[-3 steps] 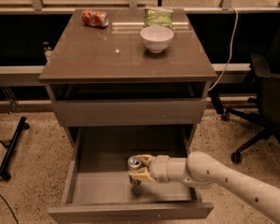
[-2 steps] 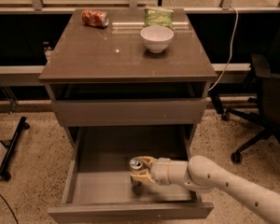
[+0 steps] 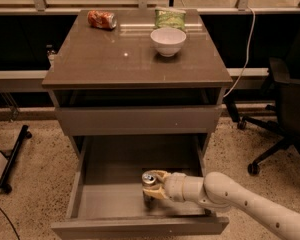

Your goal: Place redbull can into middle drawer

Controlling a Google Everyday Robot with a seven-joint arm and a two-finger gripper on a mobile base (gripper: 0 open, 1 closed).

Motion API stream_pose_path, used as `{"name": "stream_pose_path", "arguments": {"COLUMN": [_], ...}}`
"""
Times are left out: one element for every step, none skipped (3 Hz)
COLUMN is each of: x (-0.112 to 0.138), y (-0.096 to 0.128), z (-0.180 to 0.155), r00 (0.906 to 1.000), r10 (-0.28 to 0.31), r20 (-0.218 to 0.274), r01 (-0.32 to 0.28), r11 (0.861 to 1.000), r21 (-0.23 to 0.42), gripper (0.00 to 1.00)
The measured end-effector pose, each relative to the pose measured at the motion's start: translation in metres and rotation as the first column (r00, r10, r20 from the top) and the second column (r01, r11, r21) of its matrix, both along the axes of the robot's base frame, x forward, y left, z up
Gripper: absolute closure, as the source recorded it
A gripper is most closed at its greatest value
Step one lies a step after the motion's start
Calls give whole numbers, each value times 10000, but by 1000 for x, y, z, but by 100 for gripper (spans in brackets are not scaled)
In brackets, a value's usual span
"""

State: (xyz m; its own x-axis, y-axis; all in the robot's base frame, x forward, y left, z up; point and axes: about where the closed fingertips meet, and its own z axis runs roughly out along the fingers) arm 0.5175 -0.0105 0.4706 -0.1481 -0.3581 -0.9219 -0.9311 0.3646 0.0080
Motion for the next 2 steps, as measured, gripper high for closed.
{"name": "stream_pose_path", "arguments": {"x": [0,-1], "y": [2,5], "z": [0,0], "r00": [10000,10000], "r10": [41,81], "r20": [-5,-14], "r01": [-41,-81], "r11": [10000,10000], "r21": [17,35], "gripper": [61,30]}}
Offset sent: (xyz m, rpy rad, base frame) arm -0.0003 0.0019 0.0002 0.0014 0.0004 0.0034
